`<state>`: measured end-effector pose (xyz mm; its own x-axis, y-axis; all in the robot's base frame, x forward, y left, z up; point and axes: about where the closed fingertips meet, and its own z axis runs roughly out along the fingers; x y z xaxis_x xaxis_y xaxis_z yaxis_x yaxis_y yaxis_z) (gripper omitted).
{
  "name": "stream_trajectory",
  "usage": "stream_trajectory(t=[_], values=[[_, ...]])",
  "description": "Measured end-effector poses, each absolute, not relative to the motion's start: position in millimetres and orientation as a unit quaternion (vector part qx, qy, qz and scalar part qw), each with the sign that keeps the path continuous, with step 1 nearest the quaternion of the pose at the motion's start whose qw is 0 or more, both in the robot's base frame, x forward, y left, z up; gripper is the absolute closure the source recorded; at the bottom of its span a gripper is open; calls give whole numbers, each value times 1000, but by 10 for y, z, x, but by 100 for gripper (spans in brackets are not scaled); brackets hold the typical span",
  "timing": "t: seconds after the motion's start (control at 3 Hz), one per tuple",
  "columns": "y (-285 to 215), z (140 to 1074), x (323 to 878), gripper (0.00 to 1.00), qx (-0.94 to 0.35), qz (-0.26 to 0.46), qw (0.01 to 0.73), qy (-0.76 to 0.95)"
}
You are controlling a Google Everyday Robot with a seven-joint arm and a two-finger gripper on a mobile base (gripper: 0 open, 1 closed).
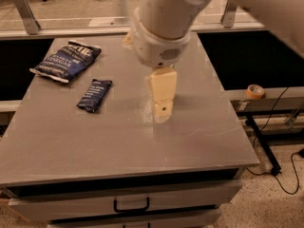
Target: Pick blue chip bag
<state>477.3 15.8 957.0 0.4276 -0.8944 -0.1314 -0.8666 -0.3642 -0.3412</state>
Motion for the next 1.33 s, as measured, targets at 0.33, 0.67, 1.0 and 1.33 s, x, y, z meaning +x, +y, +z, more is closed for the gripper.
stream_trajectory(t=[0.33,0.67,1.0,1.33], values=[[233,9598,4752,0,-831,-39,185,523],[257,9612,4723,0,-837,-38,181,514],[614,9694,5158,0,-859,-50,215,461],[1099,9762,5799,0,-875,-48,256,408]])
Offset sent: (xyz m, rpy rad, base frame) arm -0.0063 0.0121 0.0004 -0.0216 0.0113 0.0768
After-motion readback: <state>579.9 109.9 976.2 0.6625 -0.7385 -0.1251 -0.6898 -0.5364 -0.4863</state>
